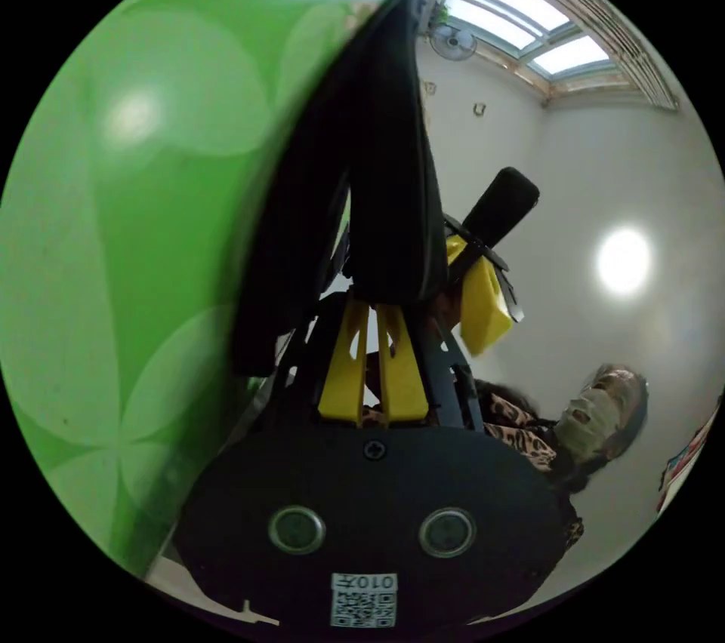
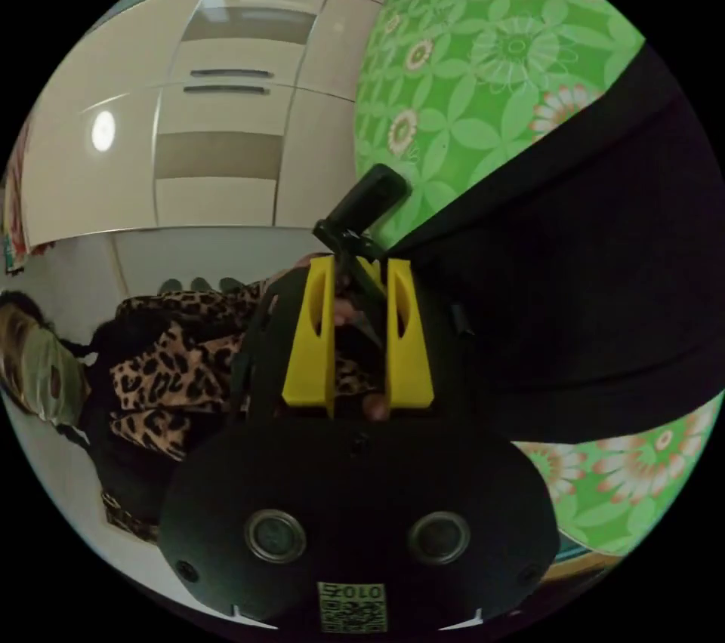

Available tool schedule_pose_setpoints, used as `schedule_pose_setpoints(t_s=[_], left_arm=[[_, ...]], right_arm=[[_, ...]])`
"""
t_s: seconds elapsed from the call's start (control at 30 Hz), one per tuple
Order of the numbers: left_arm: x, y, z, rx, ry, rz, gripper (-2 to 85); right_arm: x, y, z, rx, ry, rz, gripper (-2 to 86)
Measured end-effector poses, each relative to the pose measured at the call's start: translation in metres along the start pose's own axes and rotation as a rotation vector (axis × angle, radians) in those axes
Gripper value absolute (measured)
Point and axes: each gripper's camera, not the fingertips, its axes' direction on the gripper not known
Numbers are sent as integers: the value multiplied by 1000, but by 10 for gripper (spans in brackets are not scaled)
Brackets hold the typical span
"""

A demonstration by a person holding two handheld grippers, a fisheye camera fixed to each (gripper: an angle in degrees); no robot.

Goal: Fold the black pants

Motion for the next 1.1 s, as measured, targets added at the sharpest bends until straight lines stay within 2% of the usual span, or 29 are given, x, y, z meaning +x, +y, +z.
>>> schedule_pose_setpoints(t_s=[0.1,0.2,0.27,0.37,0.67,0.77,0.83,0.93,1.03,1.1], left_arm=[[1,23,-3,23,35,15,-3],[18,41,-3,43,127,76,-3],[33,49,-1,33,138,116,-3],[55,60,4,22,131,150,-2],[112,99,24,3,49,186,-2],[119,114,28,-1,14,170,-1],[115,128,25,13,25,131,0],[103,161,9,60,94,92,3],[92,196,-14,146,66,45,14],[103,215,-30,225,-25,65,33]], right_arm=[[12,26,-14,138,-131,-29,117],[40,87,-38,403,-293,6,127],[65,145,-45,592,-297,139,147],[88,197,-33,716,-292,310,167],[108,173,28,742,-554,256,169],[116,172,32,807,-618,246,71],[118,178,30,834,-617,239,46],[123,193,22,846,-631,215,41],[130,206,16,841,-684,189,40],[133,211,14,820,-673,211,40]])
